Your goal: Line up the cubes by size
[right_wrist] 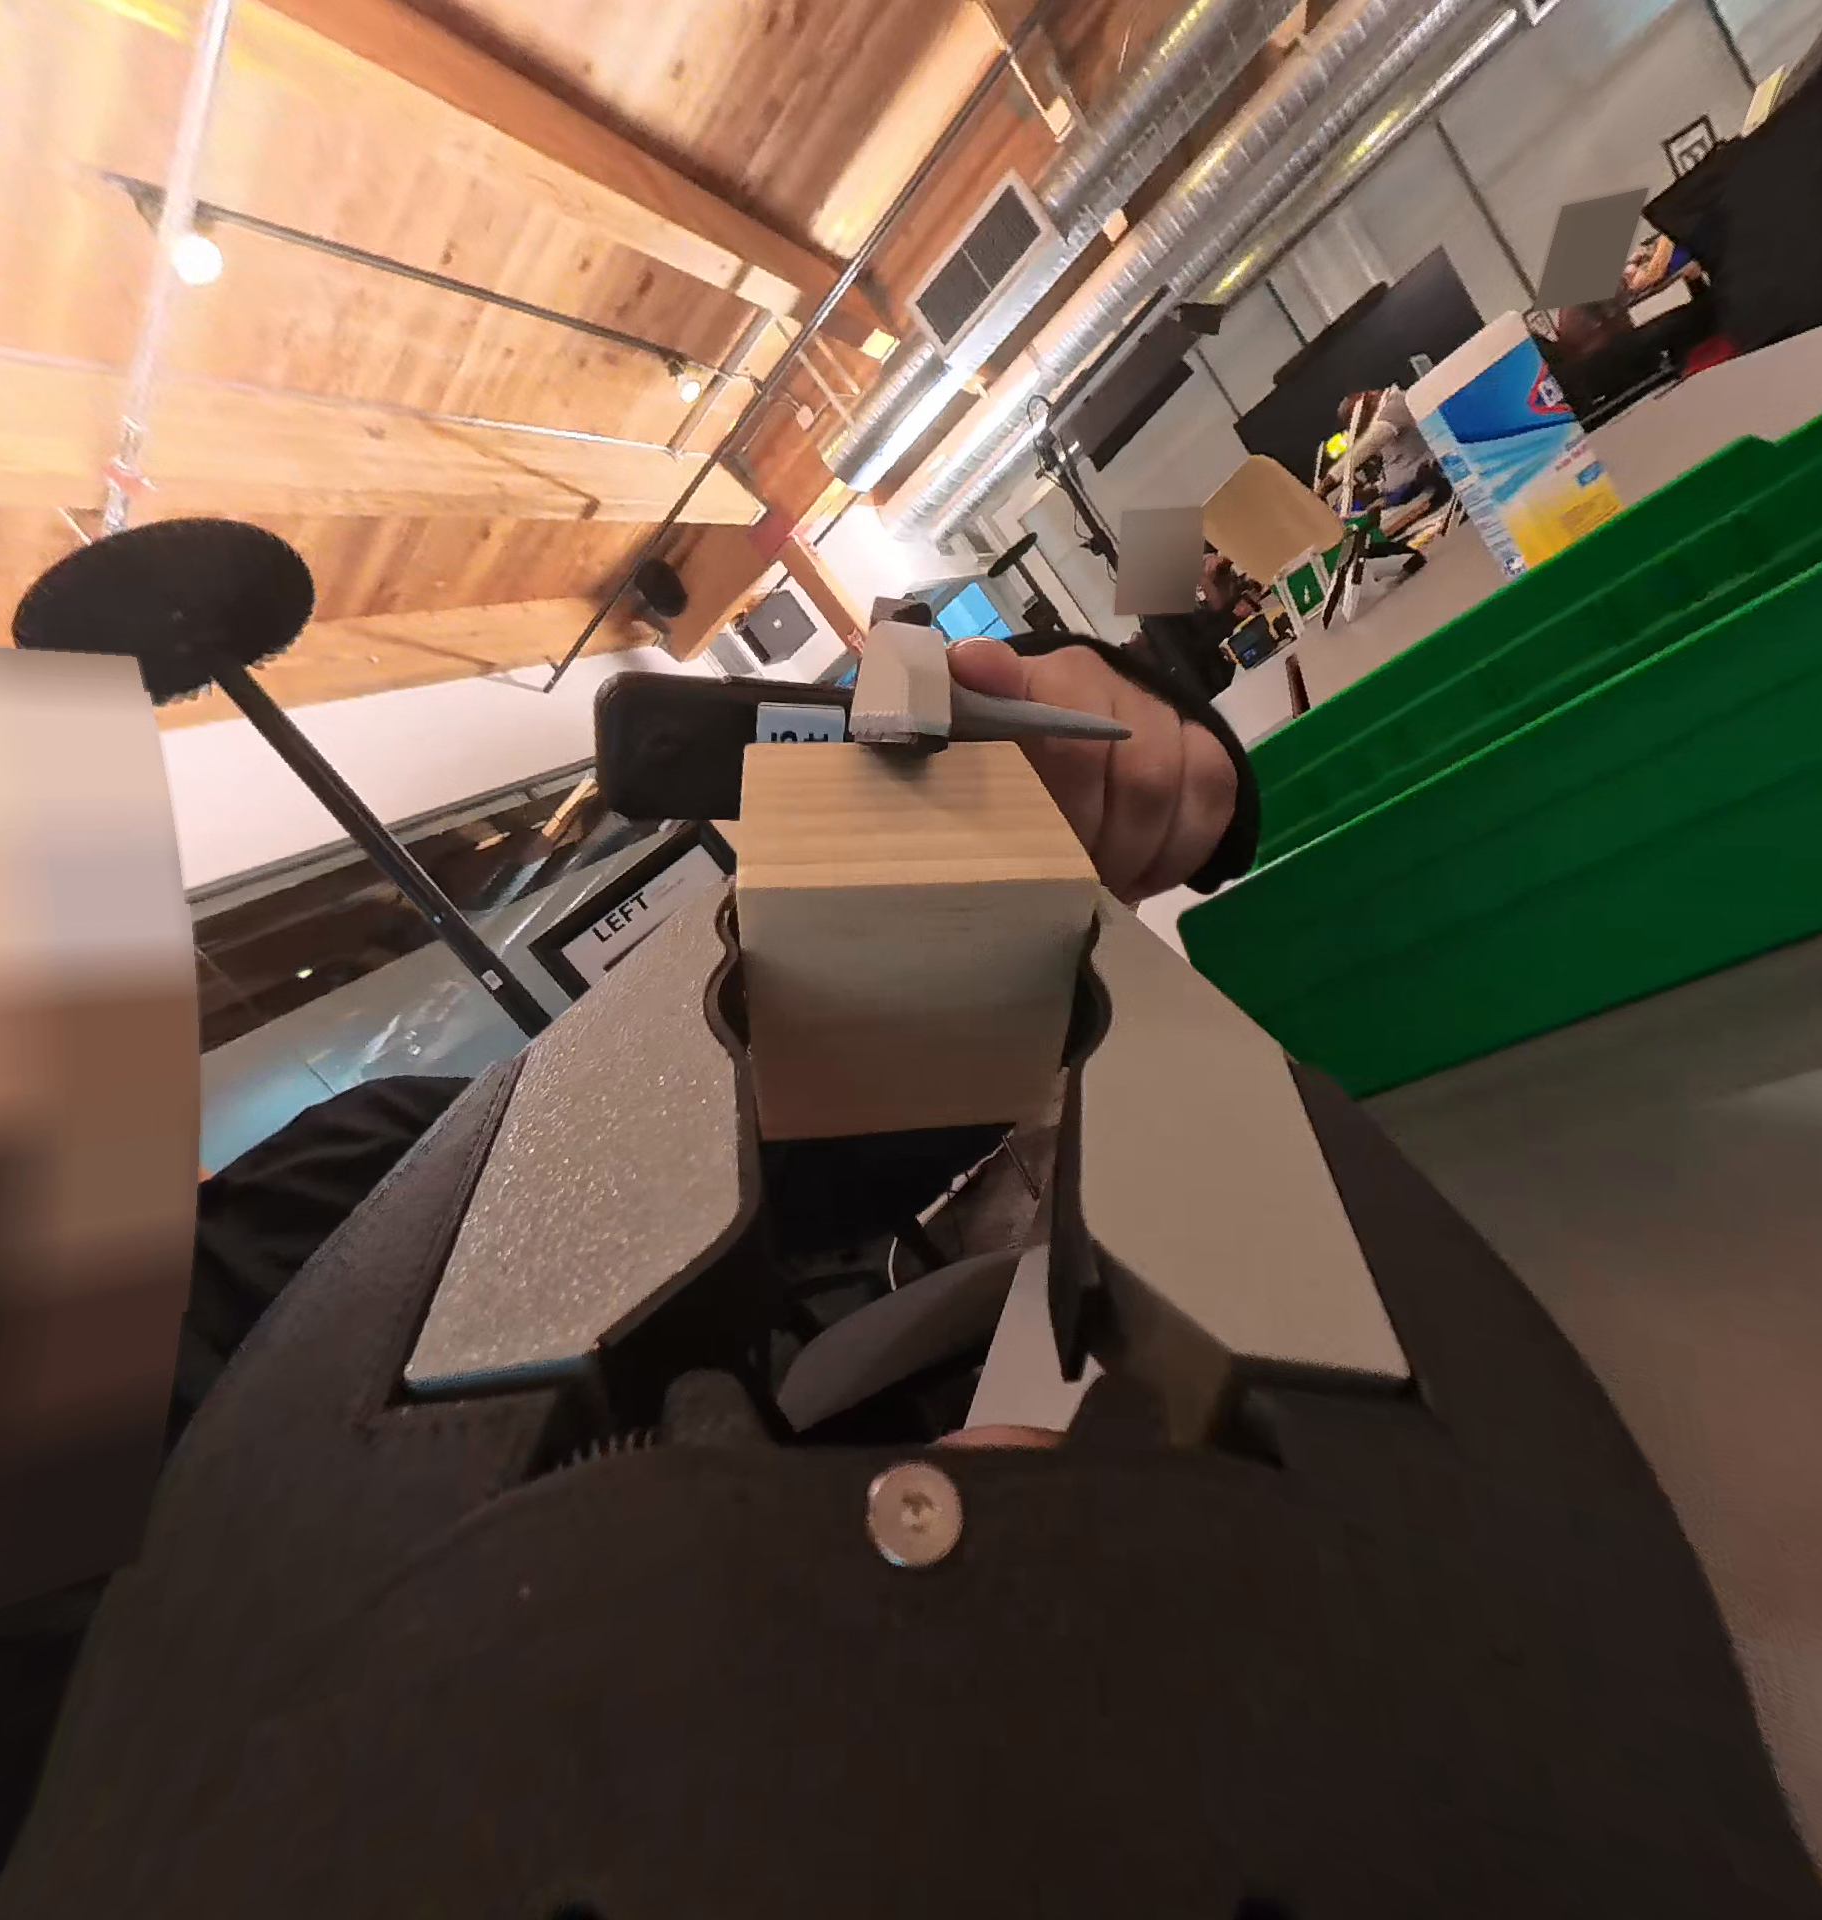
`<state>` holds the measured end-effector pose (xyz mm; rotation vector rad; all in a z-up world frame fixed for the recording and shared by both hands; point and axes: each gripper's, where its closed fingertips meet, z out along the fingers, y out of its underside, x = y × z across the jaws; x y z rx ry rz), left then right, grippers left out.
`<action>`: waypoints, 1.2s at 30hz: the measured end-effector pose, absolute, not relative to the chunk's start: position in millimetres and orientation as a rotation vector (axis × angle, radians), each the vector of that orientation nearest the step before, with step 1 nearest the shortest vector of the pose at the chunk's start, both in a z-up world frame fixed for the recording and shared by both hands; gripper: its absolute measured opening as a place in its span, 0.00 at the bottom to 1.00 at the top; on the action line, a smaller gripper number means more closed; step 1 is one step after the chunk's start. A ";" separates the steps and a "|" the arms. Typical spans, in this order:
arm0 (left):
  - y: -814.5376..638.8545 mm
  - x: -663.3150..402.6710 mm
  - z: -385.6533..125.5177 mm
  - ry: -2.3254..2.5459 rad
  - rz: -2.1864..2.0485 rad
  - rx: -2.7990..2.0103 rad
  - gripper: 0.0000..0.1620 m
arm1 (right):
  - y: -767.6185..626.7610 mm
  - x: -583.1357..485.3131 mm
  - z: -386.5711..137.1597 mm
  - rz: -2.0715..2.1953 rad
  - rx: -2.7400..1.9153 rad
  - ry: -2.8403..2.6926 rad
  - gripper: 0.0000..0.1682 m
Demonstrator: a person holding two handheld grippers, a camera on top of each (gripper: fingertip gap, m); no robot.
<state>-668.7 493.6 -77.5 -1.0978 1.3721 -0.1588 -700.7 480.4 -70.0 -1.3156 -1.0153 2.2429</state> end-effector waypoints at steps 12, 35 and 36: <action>495.6 -674.8 -85.8 1.319 -0.179 -1.114 0.38 | 482.6 -706.6 -79.0 2.224 -1.373 -1.026 0.35; 494.7 -675.5 -88.4 1.260 -0.134 -1.174 0.38 | 480.7 -706.0 -80.9 2.223 -1.391 -1.054 0.35; 494.5 -675.5 -88.5 1.257 -0.130 -1.178 0.38 | 480.5 -706.0 -80.8 2.227 -1.391 -1.054 0.35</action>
